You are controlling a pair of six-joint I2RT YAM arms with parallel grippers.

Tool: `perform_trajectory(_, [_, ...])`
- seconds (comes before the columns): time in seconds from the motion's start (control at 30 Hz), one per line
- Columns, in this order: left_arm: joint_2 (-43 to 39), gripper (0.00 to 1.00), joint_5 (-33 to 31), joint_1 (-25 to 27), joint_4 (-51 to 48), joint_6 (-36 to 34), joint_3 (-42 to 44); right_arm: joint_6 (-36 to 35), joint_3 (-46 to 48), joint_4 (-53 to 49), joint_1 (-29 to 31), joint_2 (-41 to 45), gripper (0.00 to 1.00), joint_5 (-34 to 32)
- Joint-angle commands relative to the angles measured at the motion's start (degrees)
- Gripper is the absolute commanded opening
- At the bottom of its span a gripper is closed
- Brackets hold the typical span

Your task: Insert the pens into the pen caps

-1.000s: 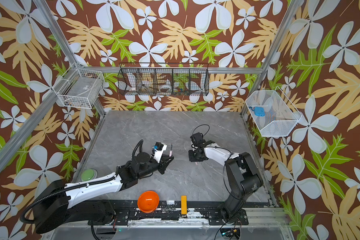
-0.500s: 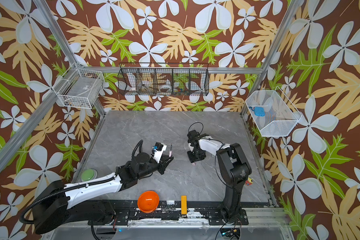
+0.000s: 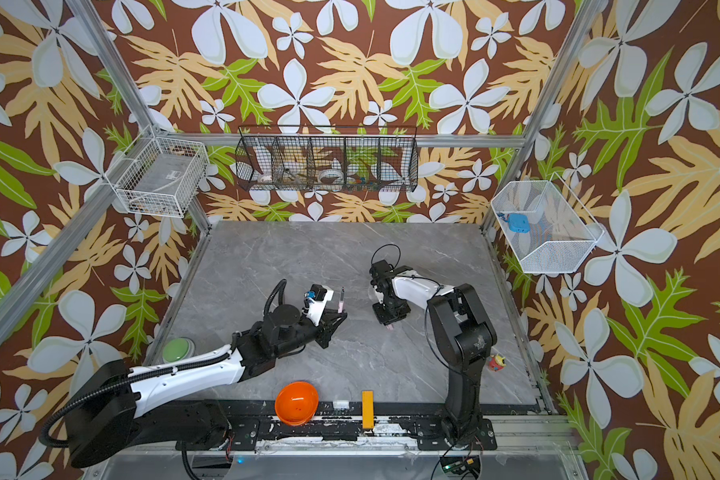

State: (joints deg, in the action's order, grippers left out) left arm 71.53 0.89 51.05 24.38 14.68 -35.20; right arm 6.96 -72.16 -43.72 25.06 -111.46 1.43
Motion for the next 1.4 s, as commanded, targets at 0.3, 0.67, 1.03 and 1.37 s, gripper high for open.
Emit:
perform_trajectory(0.3, [1.8, 0.00, 1.0, 0.0, 1.2, -1.1, -1.4, 1.5, 6.1, 10.6, -0.1, 8.7, 0.13, 3.8])
perform_trajectory(0.67, [5.6, 0.00, 3.6, 0.0, 2.4, -0.7, -3.3, 7.3, 17.0, 25.9, -2.8, 28.1, 0.13, 10.9])
perform_trajectory(1.03, [6.4, 0.00, 5.3, 0.0, 2.4, -0.4, -5.3, 16.2, 26.0, 44.5, -3.2, 47.4, 0.13, 17.2])
perform_trajectory(1.37, [5.9, 0.00, 7.4, 0.3, 5.5, -0.4, -6.2, 27.0, 30.1, 64.0, -2.4, 55.3, 0.13, 22.4])
